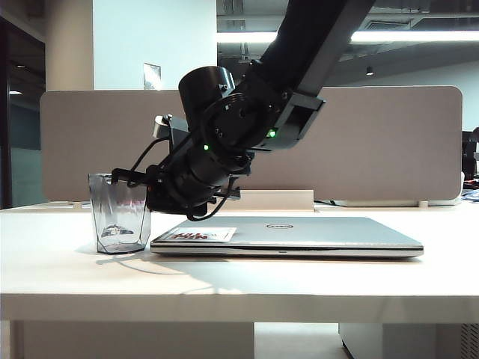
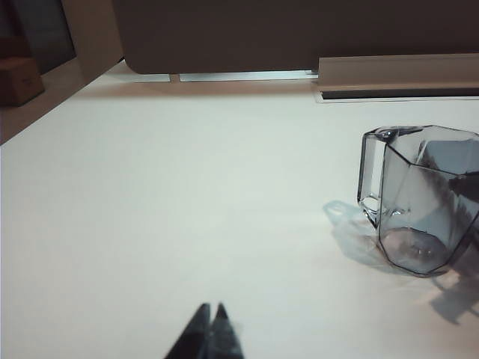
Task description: Pick up the water cup and place it on the right side of the laptop.
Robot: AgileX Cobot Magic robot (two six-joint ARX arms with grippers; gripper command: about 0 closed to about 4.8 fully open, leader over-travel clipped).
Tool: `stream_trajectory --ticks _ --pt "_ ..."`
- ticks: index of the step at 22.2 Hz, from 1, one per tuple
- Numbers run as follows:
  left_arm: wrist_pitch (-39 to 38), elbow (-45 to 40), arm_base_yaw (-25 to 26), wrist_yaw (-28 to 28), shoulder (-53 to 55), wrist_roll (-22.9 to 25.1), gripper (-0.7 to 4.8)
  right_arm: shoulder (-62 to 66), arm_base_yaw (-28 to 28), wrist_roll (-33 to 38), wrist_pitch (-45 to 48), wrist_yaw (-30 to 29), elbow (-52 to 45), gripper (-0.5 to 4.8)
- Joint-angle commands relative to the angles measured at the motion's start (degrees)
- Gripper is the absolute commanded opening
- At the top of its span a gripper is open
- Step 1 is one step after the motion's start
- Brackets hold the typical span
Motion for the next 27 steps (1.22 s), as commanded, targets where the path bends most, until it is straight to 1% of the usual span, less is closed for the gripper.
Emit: stream_trajectory --ticks 1,3,7,11,13,22,24,27 --pt "0.72 0.26 0.07 1.18 0.04 -0.07 -0.04 -0.31 0.17 -0.33 -2.36 -3.52 0.24 0.75" --pt "0.72 0.26 0.07 1.27 0.04 -0.07 -0.04 -0.31 0.42 -0.33 -3.28 -5.2 0.26 0.75" --pt "0.7 0.26 0.07 1.27 0.04 -0.07 -0.04 -0.44 1.31 -0.42 -4.13 -6.16 0.26 0.75" --pt "0.66 0.24 0.07 1.29 0.04 -0.07 -0.04 -0.87 2.84 -0.72 -3.96 -6.08 0.26 0.75" --pt "0.39 0.24 0.07 1.27 0.04 -0.07 -0.04 -1.2 4.46 -2.03 -3.23 -6.14 0.26 0.74" --pt "0.0 0.24 0.07 1.27 0.04 -0.07 -0.04 -1.2 8.31 -2.01 -1.09 -6.1 0.26 0.74" --pt "0.0 0.24 0.07 1.27 0.04 -0.07 -0.04 -1.18 8.72 -2.49 -0.59 -6.16 0.26 0.74" --pt "-0.09 0.24 0.07 1.27 0.04 -0.07 -0.04 -1.18 9.2 -5.01 -1.07 -5.86 0.26 0.74"
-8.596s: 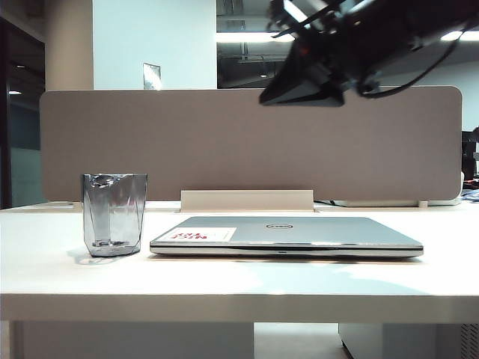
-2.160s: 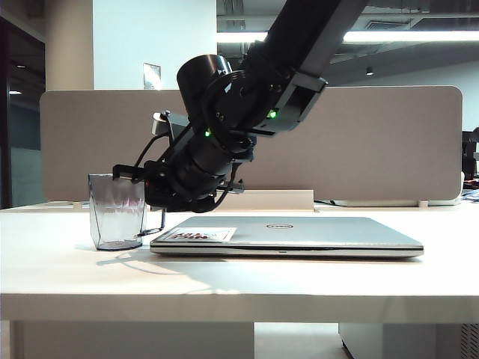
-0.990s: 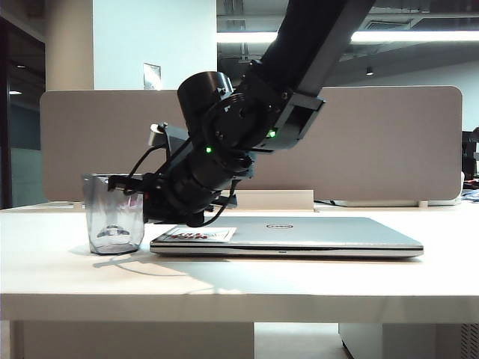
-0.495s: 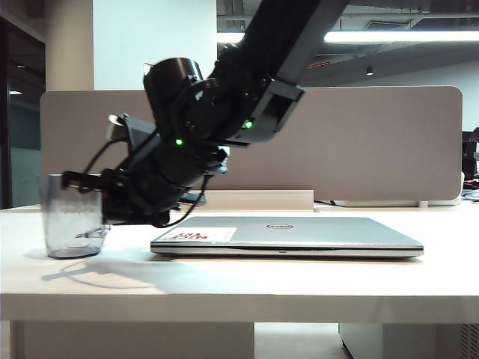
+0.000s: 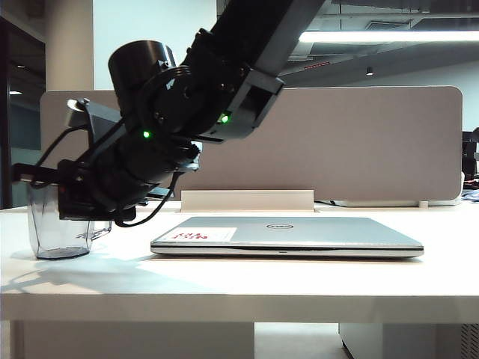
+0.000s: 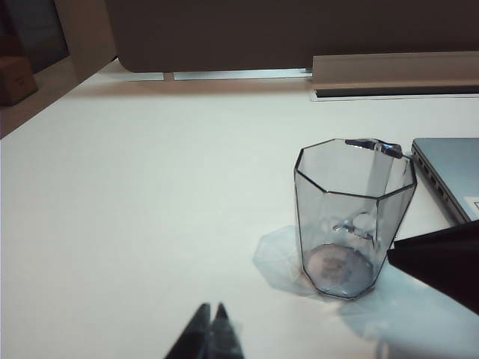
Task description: Pick up the water cup and place it on the right side of the laptop.
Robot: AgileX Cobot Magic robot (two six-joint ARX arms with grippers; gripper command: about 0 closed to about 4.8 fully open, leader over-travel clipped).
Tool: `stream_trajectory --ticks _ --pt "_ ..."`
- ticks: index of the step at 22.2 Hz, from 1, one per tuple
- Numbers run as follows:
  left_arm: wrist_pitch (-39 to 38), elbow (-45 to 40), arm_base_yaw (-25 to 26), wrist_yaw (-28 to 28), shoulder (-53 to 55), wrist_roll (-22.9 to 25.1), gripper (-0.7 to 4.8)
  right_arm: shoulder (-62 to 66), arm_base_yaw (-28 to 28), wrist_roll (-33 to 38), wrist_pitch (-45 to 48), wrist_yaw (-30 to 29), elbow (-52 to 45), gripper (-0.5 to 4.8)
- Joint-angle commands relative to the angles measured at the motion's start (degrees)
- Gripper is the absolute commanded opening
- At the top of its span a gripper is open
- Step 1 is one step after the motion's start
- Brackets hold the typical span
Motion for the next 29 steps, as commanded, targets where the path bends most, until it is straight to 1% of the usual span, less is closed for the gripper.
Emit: stream_trajectory --ticks 1,5,8,10,11,16,18,21,24,29 --pt "0.09 0.24 0.09 0.42 0.07 -0.07 -0.04 -0.52 -0.28 -1.77 0.48 0.39 0.26 0.75" --pt "-0.17 0.24 0.09 0.46 0.07 -0.07 -0.04 -1.11 -1.2 -1.73 -0.76 0.44 0.26 0.76" --pt "-0.13 0.24 0.09 0.44 0.07 -0.07 -0.04 -3.1 -1.75 -3.13 -5.01 0.7 0.26 0.76" --pt "-0.15 0.24 0.09 0.44 0.07 -0.07 -0.04 -3.48 -2.12 -3.98 -4.35 1.66 0.26 0.76" --pt "-0.13 0.24 0.09 0.44 0.07 -0.07 -0.04 -3.45 -2.64 -4.37 -2.89 1.57 0.26 0.77" --pt "-0.13 0.24 0.09 0.44 0.07 -0.07 -0.04 -3.17 -4.0 -6.01 -1.55 1.77 0.26 0.77" --pt "-0.13 0.24 0.09 0.44 0.07 -0.07 -0.04 -2.93 -4.83 -5.92 -1.03 1.64 0.26 1.09" --pt "-0.13 0.24 0.09 0.44 0.07 -0.07 -0.04 -2.71 -6.08 -5.77 0.07 1.55 0.31 1.9" --pt "-0.13 0.24 0.07 0.44 0.07 -0.07 -0.04 -2.21 -6.64 -5.77 1.92 1.49 0.39 1.92" --pt "-0.13 0.24 0.09 0.44 0.07 -0.04 -0.04 -0.79 -6.34 -5.75 2.99 -0.42 1.57 2.23"
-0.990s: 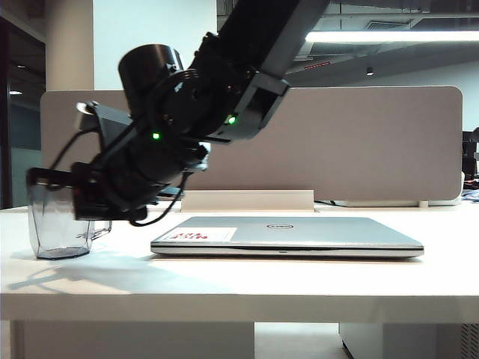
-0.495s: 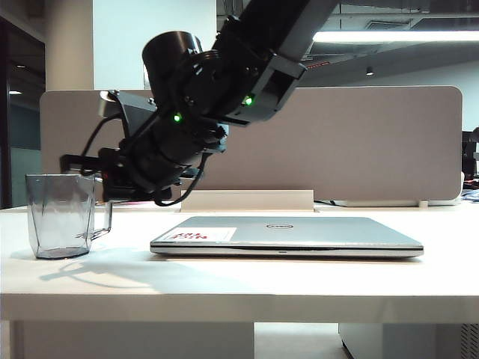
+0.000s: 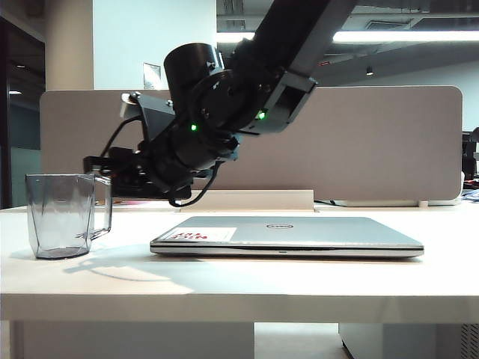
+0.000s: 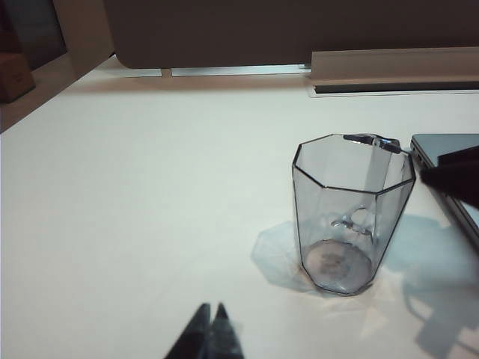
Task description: Pick up the water cup and place it on the right side of the laptop.
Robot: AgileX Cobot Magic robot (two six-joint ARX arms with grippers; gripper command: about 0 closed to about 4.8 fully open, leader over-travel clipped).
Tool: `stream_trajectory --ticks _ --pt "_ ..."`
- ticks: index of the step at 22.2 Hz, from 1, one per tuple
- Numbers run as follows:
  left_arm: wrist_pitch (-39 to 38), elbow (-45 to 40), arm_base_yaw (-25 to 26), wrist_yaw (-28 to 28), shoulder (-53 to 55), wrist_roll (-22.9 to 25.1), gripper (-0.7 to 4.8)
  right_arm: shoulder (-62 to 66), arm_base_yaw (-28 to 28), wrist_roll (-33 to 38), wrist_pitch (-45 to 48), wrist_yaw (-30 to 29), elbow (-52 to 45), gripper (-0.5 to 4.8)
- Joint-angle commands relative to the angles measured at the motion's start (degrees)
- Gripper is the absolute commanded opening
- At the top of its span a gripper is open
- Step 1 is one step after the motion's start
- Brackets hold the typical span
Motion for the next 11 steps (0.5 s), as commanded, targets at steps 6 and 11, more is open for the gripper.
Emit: stream_trajectory --ticks 6,11 --pt "0.35 0.24 0.04 0.37 0.04 -0.04 -0.04 3.56 0.74 0.66 -0.9 -1.68 6.49 2.22" --pt "0.37 0.24 0.07 0.37 0.04 -0.04 -0.04 4.44 0.48 1.51 -2.34 -1.44 8.11 2.21"
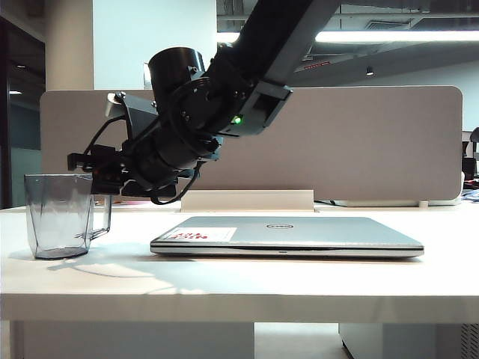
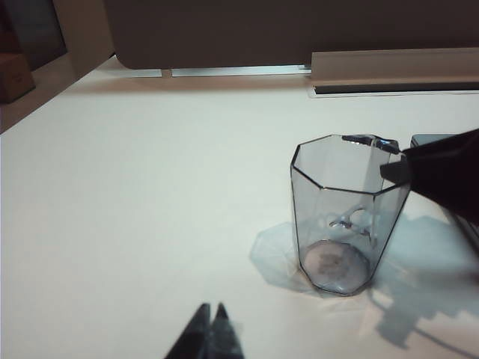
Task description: Pick up the water cup and place it on the right side of the laptop.
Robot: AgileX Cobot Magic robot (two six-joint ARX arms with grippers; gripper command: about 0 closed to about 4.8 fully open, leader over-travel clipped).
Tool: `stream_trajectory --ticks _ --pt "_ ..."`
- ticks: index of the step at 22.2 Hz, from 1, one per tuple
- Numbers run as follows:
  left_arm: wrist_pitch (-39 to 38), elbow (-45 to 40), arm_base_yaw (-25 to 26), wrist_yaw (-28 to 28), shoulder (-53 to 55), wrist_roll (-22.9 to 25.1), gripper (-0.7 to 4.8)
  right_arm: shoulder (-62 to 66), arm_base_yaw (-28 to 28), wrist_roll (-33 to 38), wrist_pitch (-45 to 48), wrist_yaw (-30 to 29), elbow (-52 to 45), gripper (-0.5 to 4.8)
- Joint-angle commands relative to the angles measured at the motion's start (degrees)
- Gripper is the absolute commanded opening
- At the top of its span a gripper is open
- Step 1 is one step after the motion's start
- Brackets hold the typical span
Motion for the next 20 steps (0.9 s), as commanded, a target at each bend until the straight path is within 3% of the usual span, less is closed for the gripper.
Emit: stream_trajectory --ticks 1,20 --pt "0.39 0.24 0.07 0.2 0.07 -0.04 -0.04 0.44 -0.07 0.55 0.79 0.11 0.33 2.21" --pt "0.39 0.24 0.07 0.22 0.07 -0.04 -0.04 5.7 -0.5 5.07 3.54 1.16 4.85 2.2"
